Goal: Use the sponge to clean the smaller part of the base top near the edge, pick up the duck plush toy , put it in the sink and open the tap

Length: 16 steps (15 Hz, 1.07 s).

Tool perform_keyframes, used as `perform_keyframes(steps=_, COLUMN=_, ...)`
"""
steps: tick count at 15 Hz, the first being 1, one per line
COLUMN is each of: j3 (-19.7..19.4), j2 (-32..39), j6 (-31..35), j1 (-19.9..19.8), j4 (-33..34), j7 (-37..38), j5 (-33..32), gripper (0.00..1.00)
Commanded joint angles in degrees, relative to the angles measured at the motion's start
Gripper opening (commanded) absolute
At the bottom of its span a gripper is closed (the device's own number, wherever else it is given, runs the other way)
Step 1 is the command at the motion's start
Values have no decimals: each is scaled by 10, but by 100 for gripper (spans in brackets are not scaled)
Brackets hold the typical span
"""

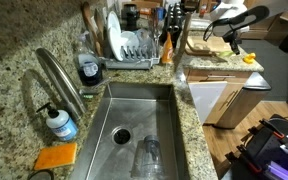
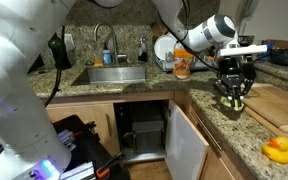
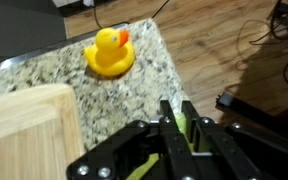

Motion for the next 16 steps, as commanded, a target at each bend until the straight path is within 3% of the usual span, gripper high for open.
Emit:
perform_keyframes(steps=1, j3=-6, j2=-31, j6=-61, j1=-26, j4=-30, j7=9, j5=25, gripper=4)
perform_keyframes(steps=6, j3=9, j2=24, j6=-95, j1=-45, j4=25, j7=12, j5=69, gripper=4)
perform_keyframes(steps=8, j3=20, j2=49, j6=-75, j1=-41, j4=39, j7=17, j5=81, gripper=4)
perform_keyframes(steps=12, j3=31, j2=101, j6=-1, j1=-21, j4=58, j7=26, j5=49, gripper=4)
perform_keyframes(steps=16, j3=32, j2=121, j6=12, j1=5, j4=69, j7=17, j5=4, gripper=4)
